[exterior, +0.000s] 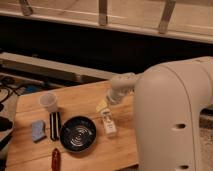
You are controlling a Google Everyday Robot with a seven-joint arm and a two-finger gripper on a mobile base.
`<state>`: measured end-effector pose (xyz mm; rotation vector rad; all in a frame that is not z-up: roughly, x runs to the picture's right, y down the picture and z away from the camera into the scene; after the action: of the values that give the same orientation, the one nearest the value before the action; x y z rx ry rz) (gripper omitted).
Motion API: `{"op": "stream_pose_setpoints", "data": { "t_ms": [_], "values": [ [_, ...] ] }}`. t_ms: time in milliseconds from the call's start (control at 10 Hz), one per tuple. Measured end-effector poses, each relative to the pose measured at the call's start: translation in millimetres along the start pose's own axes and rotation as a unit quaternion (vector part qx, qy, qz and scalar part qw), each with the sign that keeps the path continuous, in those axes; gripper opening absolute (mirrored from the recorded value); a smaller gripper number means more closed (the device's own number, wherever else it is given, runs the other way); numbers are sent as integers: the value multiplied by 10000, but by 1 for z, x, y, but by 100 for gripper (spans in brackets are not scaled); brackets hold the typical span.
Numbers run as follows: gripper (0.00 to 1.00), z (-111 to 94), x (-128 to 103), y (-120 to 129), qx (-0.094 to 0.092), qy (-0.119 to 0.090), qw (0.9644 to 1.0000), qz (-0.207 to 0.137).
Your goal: Stand the bottle upright
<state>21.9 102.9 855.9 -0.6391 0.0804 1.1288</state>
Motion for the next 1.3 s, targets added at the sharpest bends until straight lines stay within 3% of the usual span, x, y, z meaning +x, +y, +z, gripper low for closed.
{"op": "stream_pose_setpoints", "data": {
  "t_ms": [200, 400, 900, 1300],
  "values": [
    [93, -5, 1, -3, 49, 26, 10000, -2],
    [93, 6, -5, -1, 104, 76, 9999, -18],
    [93, 35, -10, -6, -46, 157, 9998, 122],
    [93, 56, -15, -2, -286, 153, 9993, 189]
  ]
}}
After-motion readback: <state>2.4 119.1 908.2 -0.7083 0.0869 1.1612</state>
